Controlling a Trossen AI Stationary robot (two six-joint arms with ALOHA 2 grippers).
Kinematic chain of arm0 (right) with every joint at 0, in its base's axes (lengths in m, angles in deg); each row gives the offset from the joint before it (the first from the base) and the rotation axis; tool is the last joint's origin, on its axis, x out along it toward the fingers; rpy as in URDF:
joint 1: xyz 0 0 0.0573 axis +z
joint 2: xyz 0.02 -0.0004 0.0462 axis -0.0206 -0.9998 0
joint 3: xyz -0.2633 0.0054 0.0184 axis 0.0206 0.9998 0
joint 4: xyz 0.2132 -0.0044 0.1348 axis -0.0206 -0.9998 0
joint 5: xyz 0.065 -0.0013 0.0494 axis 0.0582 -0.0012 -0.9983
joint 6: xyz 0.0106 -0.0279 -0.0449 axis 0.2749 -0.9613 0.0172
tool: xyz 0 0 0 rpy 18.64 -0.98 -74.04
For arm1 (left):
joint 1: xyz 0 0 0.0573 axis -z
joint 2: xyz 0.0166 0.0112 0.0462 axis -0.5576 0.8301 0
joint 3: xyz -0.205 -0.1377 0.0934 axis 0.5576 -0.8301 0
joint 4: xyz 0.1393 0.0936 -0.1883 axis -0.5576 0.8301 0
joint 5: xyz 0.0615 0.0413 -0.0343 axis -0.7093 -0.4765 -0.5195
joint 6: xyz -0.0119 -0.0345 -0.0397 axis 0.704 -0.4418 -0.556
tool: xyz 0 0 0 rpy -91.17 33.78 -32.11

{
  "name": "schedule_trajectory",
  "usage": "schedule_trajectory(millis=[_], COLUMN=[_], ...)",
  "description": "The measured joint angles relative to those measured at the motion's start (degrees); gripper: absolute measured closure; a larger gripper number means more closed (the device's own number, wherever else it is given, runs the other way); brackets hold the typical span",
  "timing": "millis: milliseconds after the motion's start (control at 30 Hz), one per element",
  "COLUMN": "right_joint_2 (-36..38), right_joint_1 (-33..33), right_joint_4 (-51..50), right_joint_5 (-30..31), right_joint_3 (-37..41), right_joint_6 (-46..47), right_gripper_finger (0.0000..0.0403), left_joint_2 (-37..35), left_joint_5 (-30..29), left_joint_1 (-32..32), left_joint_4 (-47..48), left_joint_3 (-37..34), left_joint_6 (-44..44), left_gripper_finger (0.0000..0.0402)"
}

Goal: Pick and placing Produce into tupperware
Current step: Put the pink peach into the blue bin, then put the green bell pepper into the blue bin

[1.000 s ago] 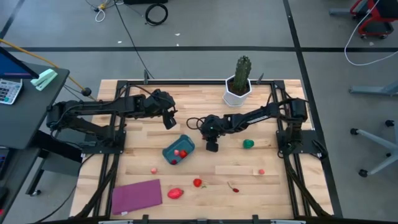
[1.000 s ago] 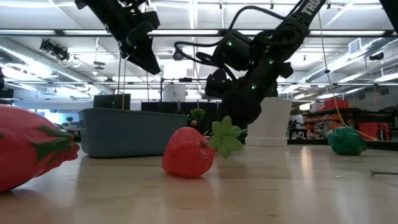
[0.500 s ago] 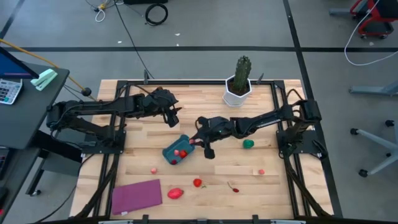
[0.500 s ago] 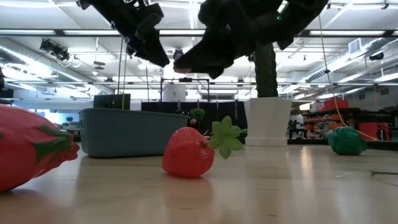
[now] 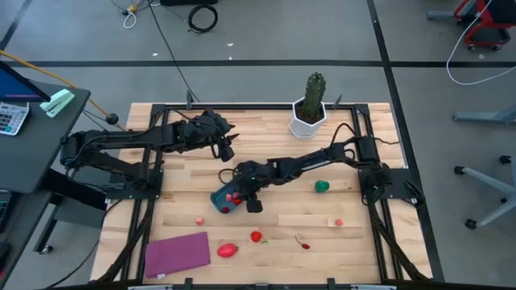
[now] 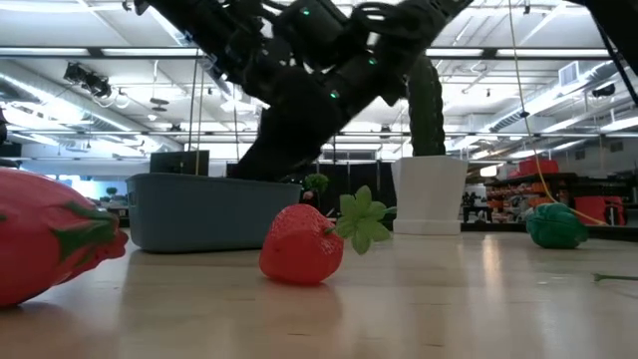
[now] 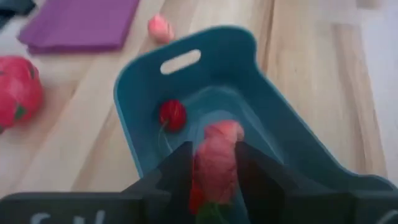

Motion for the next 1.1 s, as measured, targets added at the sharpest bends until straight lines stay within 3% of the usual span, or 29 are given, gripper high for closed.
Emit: schedule_trajectory(millis=[267, 500, 733, 833, 1100], right_joint_2=[2.3, 11.2, 19.7, 24.0, 38.6], right_joint_1=[0.0, 1.1, 4.2, 5.6, 9.8], right_joint_4=[-5.5, -31.7, -51.7, -59.5, -61.3], right_joint_5=[4.0, 4.4, 19.2, 22.7, 21.4], right_joint_3=[-2.4, -2.5, -2.5, -2.2, 13.9], right_joint_6=[-1.2, 5.8, 8.9, 11.4, 19.0], right_gripper_finger=[0.0208, 0.0196, 0.0216, 0.0226, 0.0237], left_joint_2=[0.0, 0.0, 0.0, 0.0, 0.0], left_joint_5=[0.0, 0.0, 0.0, 0.1, 0.1], left_joint_1=[0.0, 0.1, 0.1, 0.1, 0.1], left_joint_4=[0.8, 2.7, 2.8, 3.8, 5.7], left_joint_3=[0.0, 0.0, 0.0, 0.0, 0.0], left_joint_6=[0.0, 0.0, -0.2, -1.1, -2.5], left_gripper_finger=[0.0259, 0.026, 0.0253, 0.0257, 0.0266])
